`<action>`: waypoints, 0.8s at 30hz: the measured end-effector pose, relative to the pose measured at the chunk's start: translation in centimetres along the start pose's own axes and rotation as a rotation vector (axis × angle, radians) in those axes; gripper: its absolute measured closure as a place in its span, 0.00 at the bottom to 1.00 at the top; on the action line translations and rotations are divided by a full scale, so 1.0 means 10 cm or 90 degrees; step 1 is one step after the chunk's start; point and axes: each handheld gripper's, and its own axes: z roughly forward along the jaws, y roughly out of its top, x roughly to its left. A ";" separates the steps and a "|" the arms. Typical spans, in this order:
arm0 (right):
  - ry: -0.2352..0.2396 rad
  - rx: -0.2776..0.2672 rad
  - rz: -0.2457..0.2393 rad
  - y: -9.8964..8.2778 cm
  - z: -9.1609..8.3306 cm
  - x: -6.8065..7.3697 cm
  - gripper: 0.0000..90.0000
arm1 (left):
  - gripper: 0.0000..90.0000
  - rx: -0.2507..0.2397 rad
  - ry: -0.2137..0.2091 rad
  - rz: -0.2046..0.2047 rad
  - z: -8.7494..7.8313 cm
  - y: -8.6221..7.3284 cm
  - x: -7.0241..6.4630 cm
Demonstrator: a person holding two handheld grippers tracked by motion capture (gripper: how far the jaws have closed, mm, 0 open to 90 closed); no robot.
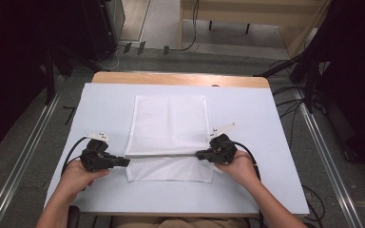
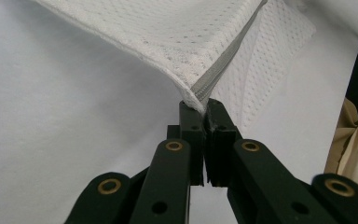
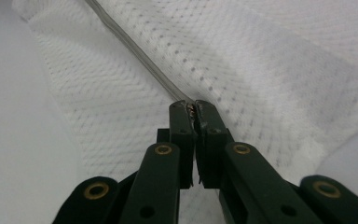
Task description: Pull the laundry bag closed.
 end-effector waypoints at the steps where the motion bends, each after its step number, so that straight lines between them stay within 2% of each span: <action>1: 0.000 -0.002 0.001 -0.01 -0.01 -0.01 0.98 | 0.98 -0.003 0.001 0.001 0.00 0.00 0.00; 16: -0.002 -0.002 0.015 -0.16 -0.18 -0.12 0.98 | 0.98 0.002 -0.007 0.006 0.03 0.00 -0.02; 21: 0.001 0.000 0.028 -0.16 -0.19 -0.12 0.98 | 0.98 0.003 -0.007 0.007 0.04 0.00 -0.01; 24: 0.002 0.001 0.021 -0.16 -0.17 -0.12 0.98 | 0.97 -0.004 -0.003 0.012 0.04 0.01 -0.02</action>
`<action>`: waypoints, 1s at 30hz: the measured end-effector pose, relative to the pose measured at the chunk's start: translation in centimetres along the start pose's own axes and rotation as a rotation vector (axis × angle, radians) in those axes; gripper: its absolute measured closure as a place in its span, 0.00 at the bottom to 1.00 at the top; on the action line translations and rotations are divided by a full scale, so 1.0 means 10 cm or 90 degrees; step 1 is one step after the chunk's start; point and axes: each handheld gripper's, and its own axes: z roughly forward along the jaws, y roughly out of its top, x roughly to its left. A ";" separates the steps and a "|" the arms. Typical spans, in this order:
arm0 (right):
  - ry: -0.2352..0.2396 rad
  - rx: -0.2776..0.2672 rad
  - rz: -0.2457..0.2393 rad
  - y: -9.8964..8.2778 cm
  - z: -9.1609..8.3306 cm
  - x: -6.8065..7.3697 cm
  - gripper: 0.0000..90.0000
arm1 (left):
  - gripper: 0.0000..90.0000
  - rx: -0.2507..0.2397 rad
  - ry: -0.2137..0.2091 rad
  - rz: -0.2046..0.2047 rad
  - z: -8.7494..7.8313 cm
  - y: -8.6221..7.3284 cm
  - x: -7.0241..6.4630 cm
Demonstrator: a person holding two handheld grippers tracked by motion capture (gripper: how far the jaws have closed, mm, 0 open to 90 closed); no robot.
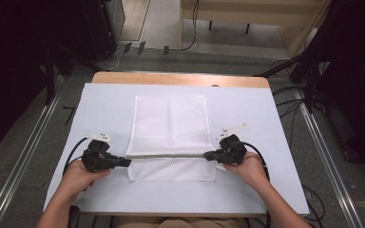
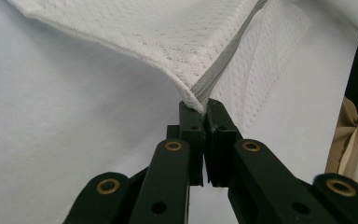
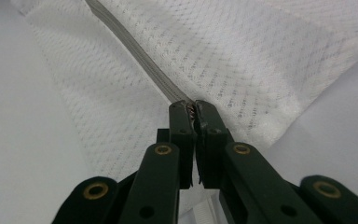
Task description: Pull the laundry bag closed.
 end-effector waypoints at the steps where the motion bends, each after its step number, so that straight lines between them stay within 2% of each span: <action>1: -0.001 0.001 0.001 0.00 0.01 0.00 0.98 | 0.97 0.004 -0.001 0.001 0.01 0.00 0.00; 4: -0.004 0.001 -0.005 0.00 0.02 0.01 0.97 | 0.95 0.011 0.004 0.002 0.02 0.00 0.00; 9: -0.009 -0.004 -0.007 0.00 0.03 0.02 0.95 | 0.84 0.006 0.001 -0.001 0.02 0.00 0.00; 13: -0.011 -0.016 -0.004 0.01 0.01 0.01 0.89 | 0.73 -0.014 0.004 -0.022 -0.01 0.01 0.03; 17: -0.017 -0.035 0.001 0.01 -0.03 0.02 0.81 | 0.64 -0.021 0.010 -0.036 -0.03 0.01 0.06; 21: -0.034 -0.061 0.004 0.01 -0.08 0.00 0.69 | 0.60 -0.054 0.029 -0.037 -0.08 0.01 0.07; 24: -0.063 -0.089 0.000 0.00 -0.12 -0.04 0.57 | 0.56 -0.086 0.059 -0.041 -0.14 0.02 0.09; 27: -0.083 -0.108 -0.002 -0.02 -0.17 -0.08 0.52 | 0.52 -0.102 0.087 -0.049 -0.18 0.01 0.12; 30: -0.099 -0.125 0.014 -0.04 -0.21 -0.12 0.46 | 0.48 -0.116 0.105 -0.048 -0.21 0.00 0.14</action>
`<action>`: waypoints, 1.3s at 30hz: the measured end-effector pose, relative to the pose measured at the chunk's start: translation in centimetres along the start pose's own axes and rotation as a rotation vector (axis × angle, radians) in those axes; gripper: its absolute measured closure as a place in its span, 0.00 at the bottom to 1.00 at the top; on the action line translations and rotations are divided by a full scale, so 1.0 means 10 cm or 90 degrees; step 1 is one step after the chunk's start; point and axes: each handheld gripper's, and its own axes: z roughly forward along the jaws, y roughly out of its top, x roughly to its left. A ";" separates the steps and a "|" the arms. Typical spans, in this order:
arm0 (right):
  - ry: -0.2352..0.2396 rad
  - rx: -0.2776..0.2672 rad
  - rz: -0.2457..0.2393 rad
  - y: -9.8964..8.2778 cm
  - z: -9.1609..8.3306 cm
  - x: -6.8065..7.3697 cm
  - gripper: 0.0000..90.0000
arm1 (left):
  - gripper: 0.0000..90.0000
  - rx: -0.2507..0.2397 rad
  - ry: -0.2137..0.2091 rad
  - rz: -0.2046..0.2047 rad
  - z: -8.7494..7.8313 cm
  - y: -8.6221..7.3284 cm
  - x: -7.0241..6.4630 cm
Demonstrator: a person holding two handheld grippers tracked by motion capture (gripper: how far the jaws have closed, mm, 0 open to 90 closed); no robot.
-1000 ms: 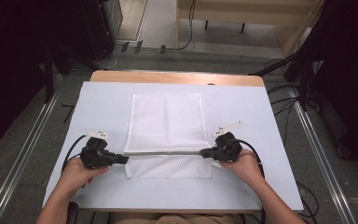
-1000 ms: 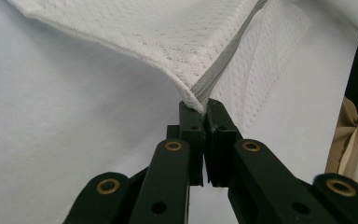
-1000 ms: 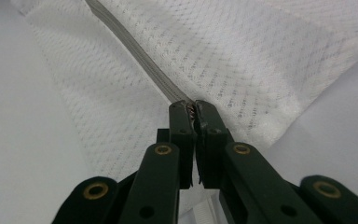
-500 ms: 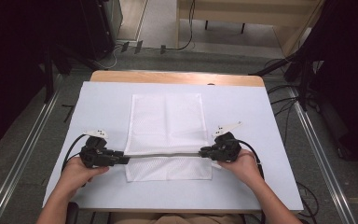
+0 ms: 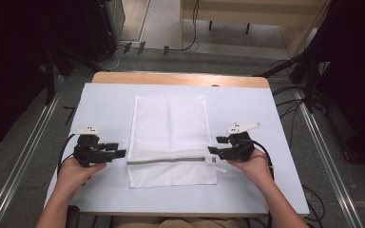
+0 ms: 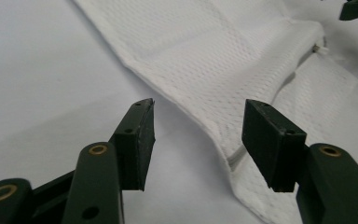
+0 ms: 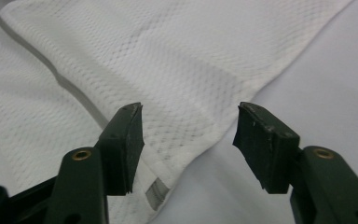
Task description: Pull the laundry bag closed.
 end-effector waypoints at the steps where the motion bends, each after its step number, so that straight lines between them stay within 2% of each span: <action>1: -0.010 -0.009 0.004 0.00 -0.02 -0.02 0.45 | 0.45 -0.005 0.004 0.000 0.00 0.00 0.01; 5: -0.040 -0.025 0.014 -0.03 -0.08 -0.09 0.43 | 0.41 -0.014 0.025 0.008 -0.02 -0.01 0.04; 10: -0.068 -0.033 0.035 -0.08 -0.15 -0.21 0.39 | 0.39 -0.024 0.051 -0.002 -0.06 -0.03 0.10; 15: -0.093 -0.034 0.055 -0.12 -0.18 -0.31 0.38 | 0.37 -0.032 0.069 -0.027 -0.09 -0.04 0.17; 18: -0.110 -0.041 0.052 -0.13 -0.19 -0.35 0.39 | 0.36 -0.041 0.082 -0.040 -0.10 -0.04 0.19; 25: -0.121 -0.034 0.077 -0.17 -0.19 -0.44 0.39 | 0.35 -0.045 0.098 -0.047 -0.09 -0.05 0.22; 29: -0.125 -0.036 0.079 -0.17 -0.20 -0.46 0.39 | 0.35 -0.038 0.113 -0.056 -0.09 -0.06 0.24; 39: -0.122 -0.028 0.076 -0.18 -0.18 -0.46 0.39 | 0.35 -0.036 0.116 -0.058 -0.08 -0.07 0.24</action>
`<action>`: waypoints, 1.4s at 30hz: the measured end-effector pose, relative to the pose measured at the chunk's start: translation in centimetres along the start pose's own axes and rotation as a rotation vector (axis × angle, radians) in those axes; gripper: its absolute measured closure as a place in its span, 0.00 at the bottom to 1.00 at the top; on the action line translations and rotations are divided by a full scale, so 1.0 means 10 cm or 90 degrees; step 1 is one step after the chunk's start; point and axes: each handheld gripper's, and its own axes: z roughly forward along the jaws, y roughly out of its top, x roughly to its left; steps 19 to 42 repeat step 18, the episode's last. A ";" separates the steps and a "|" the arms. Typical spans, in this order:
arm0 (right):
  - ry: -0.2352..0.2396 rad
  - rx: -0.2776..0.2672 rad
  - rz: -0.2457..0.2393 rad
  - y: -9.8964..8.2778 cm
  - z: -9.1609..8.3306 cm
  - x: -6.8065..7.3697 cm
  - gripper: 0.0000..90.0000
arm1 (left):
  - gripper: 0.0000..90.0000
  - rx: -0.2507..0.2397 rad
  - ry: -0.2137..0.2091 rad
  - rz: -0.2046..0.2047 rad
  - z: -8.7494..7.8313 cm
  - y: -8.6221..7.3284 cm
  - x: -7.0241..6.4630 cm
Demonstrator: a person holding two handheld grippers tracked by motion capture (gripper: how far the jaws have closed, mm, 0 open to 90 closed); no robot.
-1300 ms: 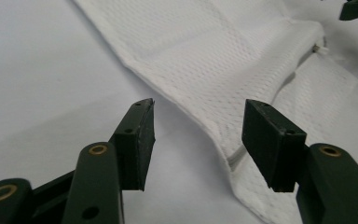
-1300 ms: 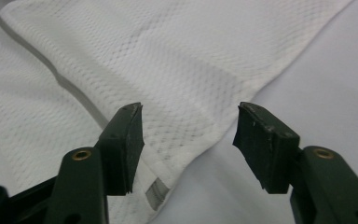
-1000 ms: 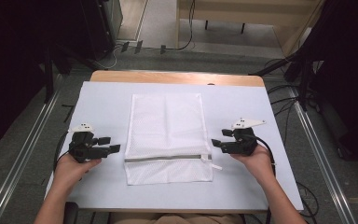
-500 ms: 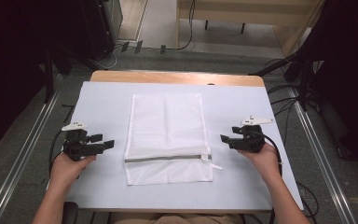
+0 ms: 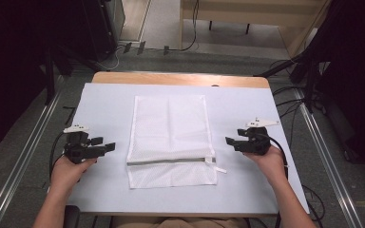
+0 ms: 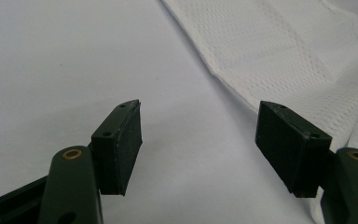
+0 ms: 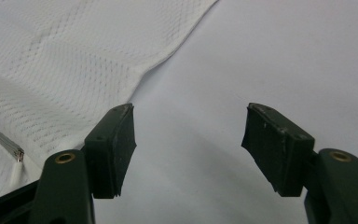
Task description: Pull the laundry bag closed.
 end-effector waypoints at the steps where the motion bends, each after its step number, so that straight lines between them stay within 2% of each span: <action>1: 0.001 0.001 0.000 0.00 0.00 0.00 0.39 | 0.35 0.000 0.001 0.000 0.00 0.00 0.00; 12: 0.001 0.009 0.000 -0.01 0.02 0.01 0.38 | 0.35 0.003 0.002 0.001 0.02 -0.01 0.00; 18: 0.000 0.017 -0.002 -0.02 0.04 0.00 0.37 | 0.29 0.006 0.018 0.012 0.07 -0.02 -0.01; 42: 0.000 0.017 -0.002 -0.02 0.04 0.00 0.37 | 0.29 0.006 0.018 0.012 0.07 -0.02 -0.01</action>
